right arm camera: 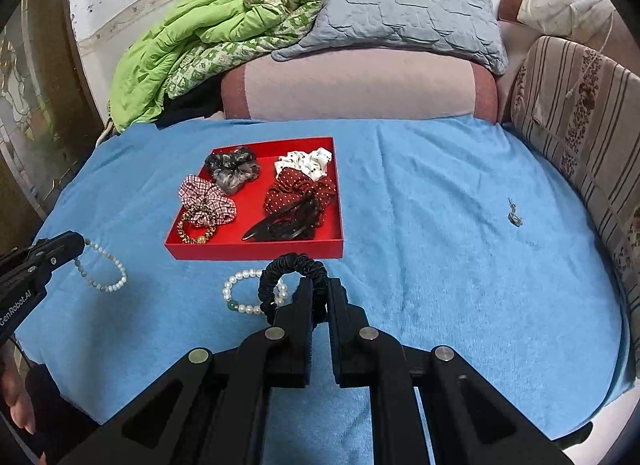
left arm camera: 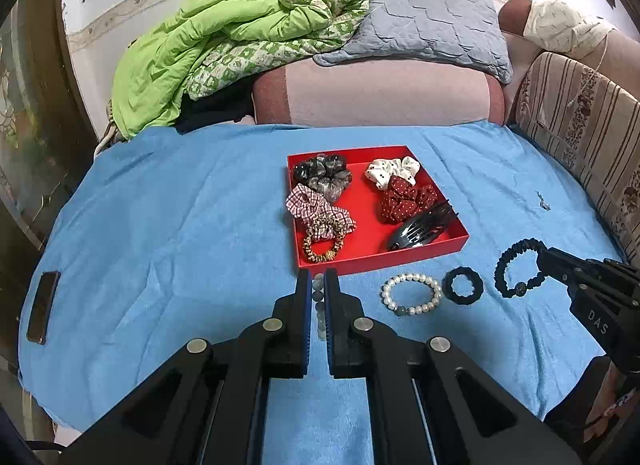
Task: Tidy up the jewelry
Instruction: 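Lift the bead bracelet with the left tool while the right tool lifts the black hair tie, then carry the bead bracelet with the left tool while the right tool carries the hair tie into the tray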
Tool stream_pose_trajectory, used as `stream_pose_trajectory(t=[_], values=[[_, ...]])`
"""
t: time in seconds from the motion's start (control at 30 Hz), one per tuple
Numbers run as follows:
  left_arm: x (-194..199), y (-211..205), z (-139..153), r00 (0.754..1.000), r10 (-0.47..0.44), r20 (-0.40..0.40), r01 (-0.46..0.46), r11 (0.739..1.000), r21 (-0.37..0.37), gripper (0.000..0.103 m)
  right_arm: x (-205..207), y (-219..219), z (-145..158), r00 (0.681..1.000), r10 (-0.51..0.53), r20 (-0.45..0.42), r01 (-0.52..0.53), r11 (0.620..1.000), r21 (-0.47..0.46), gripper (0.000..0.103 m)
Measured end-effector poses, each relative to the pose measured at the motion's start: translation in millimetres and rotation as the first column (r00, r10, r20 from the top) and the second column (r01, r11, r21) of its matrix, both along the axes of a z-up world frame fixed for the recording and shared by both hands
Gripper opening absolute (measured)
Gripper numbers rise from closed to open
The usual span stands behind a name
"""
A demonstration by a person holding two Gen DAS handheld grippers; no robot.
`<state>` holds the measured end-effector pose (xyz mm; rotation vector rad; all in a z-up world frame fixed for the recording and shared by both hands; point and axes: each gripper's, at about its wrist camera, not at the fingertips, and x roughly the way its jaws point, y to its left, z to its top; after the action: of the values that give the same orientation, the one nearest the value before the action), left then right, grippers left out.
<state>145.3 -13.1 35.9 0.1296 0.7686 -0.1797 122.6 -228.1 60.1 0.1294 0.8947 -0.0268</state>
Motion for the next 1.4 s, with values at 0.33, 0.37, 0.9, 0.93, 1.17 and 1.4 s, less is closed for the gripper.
stream_pose_trajectory(t=[0.33,0.37,0.9,0.93,1.17,1.4], values=[[15.9,-9.9,3.7,1.0,-0.028,0.005,0.028,0.999,0.018,0.006,17.8,3.8,2.9,1.0,0.015,-0.001,-0.015,1.0,0.012,0.008],[18.0,-11.2,3.8,0.999,-0.032,0.004,0.032,0.999,0.018,0.006,19.5,3.6,3.0,1.0,0.015,-0.001,-0.015,1.0,0.012,0.008],[75.9,-19.6,10.7,0.996,-0.079,-0.035,0.076,0.994,-0.081,0.006,80.9,-5.8,3.7,0.999,0.034,-0.014,-0.033,0.995,0.092,0.008],[80.1,-19.7,11.2,0.996,-0.08,-0.038,0.076,0.993,-0.087,0.006,87.0,-7.2,3.3,0.999,0.034,-0.016,-0.032,0.995,0.098,0.008],[108.4,-25.4,8.7,0.994,-0.093,-0.066,0.083,0.987,-0.138,0.006,122.8,-10.0,-0.3,0.998,0.051,-0.024,-0.048,0.992,0.117,0.008],[138.4,-29.7,0.8,0.984,-0.139,-0.111,0.11,0.966,-0.234,0.006,163.6,-8.4,-9.4,0.996,0.076,-0.041,-0.07,0.989,0.133,0.008]])
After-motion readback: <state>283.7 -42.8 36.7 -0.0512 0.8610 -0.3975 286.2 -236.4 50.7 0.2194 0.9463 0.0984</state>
